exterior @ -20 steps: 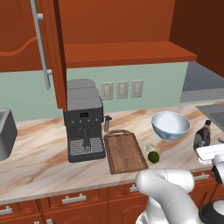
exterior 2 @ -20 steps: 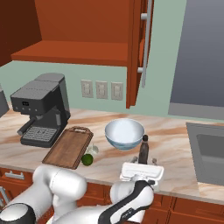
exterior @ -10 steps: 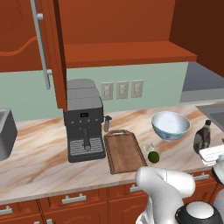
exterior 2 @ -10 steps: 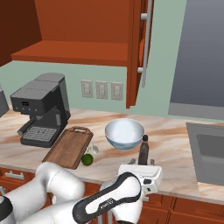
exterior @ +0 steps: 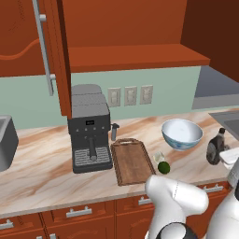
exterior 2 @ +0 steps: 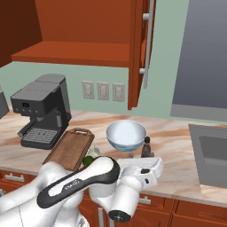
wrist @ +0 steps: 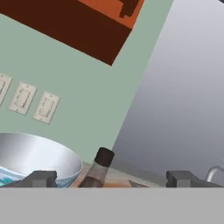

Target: Open the cabinet. Place the bowl and condiment on the counter. Then place the lime and garlic on the cutting board.

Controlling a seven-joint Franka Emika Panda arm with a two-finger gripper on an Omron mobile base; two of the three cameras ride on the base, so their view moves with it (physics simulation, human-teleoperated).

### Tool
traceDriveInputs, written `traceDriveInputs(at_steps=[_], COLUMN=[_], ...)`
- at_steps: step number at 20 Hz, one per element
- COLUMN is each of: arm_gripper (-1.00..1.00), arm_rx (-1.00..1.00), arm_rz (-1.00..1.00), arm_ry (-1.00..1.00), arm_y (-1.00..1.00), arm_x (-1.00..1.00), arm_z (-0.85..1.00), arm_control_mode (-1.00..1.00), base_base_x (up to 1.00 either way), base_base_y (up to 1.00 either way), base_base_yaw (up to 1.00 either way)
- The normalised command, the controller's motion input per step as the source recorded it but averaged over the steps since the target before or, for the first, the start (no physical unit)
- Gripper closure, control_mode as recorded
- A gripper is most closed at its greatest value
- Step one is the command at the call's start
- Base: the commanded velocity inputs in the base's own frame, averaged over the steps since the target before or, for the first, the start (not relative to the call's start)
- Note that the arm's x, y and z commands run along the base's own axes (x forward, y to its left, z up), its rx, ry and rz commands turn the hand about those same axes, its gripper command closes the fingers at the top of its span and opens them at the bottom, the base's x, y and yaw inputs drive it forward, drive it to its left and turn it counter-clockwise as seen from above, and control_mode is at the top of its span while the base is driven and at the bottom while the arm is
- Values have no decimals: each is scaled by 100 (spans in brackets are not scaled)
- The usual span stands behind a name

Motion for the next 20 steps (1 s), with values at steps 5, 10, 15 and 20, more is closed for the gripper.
traceDriveInputs(at_steps=[5,10,15,20], arm_gripper=[-100,-100,-100,-100], arm_rx=[-1,-12,-17,-17], arm_rz=[0,2,6,10], arm_ry=[10,24,27,19], arm_y=[9,25,35,39], arm_x=[-27,-28,-30,-34], arm_z=[70,50,41,39], arm_control_mode=[-100,-100,-100,-100], base_base_x=[0,0,0,0], base_base_y=[0,0,0,0], base_base_yaw=[0,0,0,0])
